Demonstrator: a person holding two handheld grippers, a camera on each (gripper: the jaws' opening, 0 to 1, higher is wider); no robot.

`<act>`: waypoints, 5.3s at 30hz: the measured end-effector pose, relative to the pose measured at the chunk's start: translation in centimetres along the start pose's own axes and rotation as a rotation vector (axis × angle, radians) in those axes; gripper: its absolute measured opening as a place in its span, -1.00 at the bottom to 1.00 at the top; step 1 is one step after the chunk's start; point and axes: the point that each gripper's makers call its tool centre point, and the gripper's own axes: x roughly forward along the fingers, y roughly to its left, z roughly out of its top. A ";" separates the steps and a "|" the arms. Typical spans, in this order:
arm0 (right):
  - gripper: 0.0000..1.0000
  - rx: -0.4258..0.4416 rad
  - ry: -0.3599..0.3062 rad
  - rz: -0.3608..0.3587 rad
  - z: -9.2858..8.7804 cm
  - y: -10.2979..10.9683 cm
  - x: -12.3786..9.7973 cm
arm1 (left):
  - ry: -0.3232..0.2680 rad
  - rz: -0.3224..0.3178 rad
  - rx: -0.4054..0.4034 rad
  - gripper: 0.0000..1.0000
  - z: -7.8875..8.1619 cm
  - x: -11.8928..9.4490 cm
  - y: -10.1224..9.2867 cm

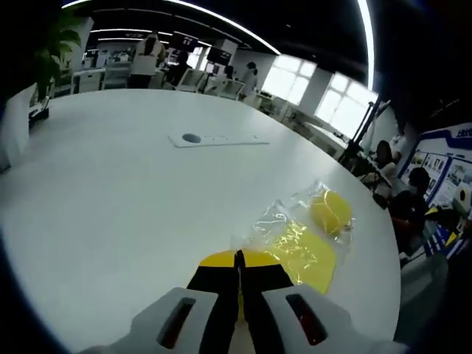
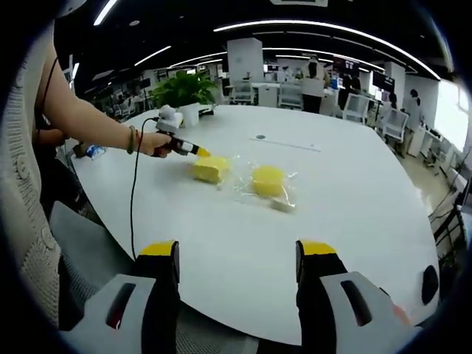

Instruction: Compare the silicone blocks by pressing each to a similar depth, holding the contact briefly, and releasing to observe deformation and rebound differences across the visible hardness samples.

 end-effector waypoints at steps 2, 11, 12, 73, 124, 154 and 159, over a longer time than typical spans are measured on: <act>0.17 -0.005 0.002 0.003 0.0 -0.1 0.1 | -0.016 -0.010 0.023 -1.00 0.2 -0.1 -0.2; 0.13 -0.008 -0.003 0.025 -0.1 0.1 0.1 | -0.006 0.037 0.057 -0.44 0.1 -1.3 0.1; 0.13 -0.006 -0.003 0.028 -0.2 0.2 0.1 | -0.004 0.042 0.060 -0.43 0.1 -1.6 0.0; 0.25 -0.077 -0.136 0.212 0.5 2.4 -0.8 | -0.255 0.300 0.153 0.17 -6.3 -22.8 -16.8; 0.22 0.040 -0.145 0.237 -0.9 1.2 -0.5 | -0.268 0.152 -0.016 0.28 -3.8 -19.3 -18.8; 0.27 0.089 -0.095 0.236 -1.0 -1.3 1.6 | -0.254 -0.015 -0.210 0.19 2.7 -7.5 -17.2; 0.26 0.089 -0.083 0.235 -1.0 -2.1 2.0 | -0.228 -0.029 -0.211 0.19 3.3 -5.0 -17.0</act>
